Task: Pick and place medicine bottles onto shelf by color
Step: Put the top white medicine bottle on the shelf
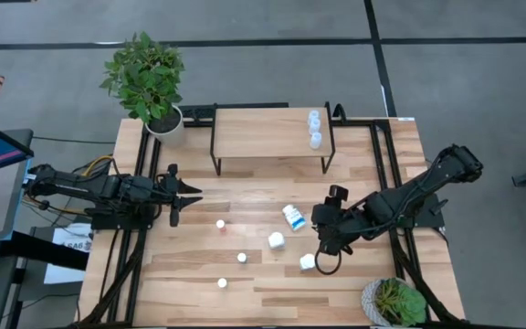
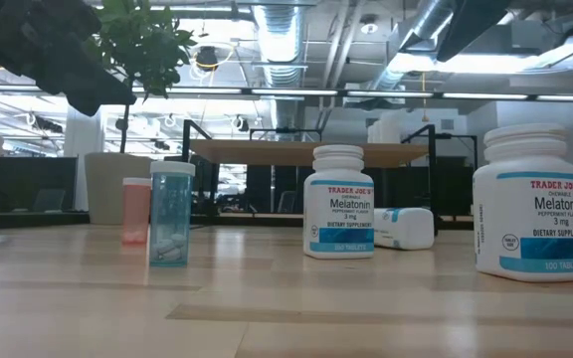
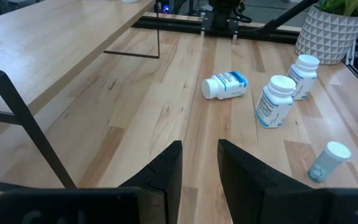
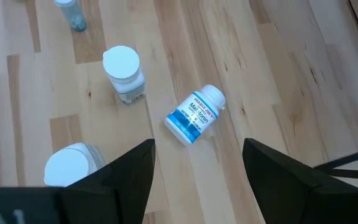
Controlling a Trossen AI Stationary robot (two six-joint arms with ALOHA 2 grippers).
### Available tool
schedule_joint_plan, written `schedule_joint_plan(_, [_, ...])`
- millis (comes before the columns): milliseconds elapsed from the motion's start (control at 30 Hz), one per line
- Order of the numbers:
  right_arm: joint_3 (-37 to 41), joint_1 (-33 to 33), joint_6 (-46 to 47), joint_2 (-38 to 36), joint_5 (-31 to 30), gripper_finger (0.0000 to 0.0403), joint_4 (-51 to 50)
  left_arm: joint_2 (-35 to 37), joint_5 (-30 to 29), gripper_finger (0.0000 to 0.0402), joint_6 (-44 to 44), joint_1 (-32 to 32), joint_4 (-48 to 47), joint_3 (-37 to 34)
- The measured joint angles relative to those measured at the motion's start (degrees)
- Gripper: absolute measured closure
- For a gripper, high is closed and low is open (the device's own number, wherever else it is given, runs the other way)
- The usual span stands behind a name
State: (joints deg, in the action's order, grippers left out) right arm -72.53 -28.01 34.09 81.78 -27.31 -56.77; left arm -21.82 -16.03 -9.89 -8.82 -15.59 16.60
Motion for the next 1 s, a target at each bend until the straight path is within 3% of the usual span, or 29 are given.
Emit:
schedule_joint_plan(800, [0.0, 0.0, 0.0, 0.0, 0.0, 0.0136, 0.4, 0.0, 0.0, 0.0312, 0.0, 0.0, 0.0, 0.0])
schedule_joint_plan(1000, [0.0, 1.0, 4.7, 0.0, 0.0, 0.0136, 1.6, 0.0, 0.0, 0.0312, 0.0, 0.0, 0.0, 0.0])
